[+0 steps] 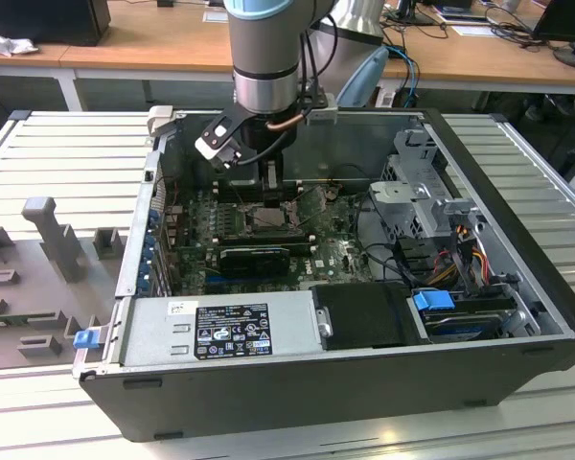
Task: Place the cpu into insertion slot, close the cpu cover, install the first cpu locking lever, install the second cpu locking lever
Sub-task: 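Close the cpu cover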
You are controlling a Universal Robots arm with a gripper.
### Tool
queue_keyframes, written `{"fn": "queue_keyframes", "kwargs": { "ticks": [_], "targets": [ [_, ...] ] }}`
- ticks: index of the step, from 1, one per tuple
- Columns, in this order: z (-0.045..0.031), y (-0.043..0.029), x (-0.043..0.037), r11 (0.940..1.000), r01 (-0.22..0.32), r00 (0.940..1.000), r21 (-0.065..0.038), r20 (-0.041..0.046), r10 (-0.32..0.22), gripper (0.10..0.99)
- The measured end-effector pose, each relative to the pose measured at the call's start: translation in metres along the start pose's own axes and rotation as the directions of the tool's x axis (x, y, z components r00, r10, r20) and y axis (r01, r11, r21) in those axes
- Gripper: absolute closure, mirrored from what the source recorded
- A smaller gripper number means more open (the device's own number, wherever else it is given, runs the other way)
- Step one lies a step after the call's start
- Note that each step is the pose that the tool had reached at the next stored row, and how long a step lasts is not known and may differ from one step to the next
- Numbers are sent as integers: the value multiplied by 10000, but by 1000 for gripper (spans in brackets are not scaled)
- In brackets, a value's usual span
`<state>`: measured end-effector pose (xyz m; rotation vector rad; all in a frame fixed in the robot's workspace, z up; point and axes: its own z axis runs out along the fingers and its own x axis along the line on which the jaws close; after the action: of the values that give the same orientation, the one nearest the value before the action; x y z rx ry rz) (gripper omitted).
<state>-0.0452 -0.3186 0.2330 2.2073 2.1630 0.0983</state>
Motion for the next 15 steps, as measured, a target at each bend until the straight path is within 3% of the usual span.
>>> {"fn": "queue_keyframes", "kwargs": {
  "ticks": [5, 8, 10, 15],
  "targets": [
    [-32, 11, 1, 10000, -2, 10000, 10, 14, 2, 980],
    [-27, 62, 2, 10000, -3, 10000, 54, 17, 3, 980],
    [-21, 135, 3, 10000, -1, 10000, 57, 20, 1, 980],
    [-39, 155, 4, 10000, -3, 10000, 57, 22, 3, 980]
  ]
}}
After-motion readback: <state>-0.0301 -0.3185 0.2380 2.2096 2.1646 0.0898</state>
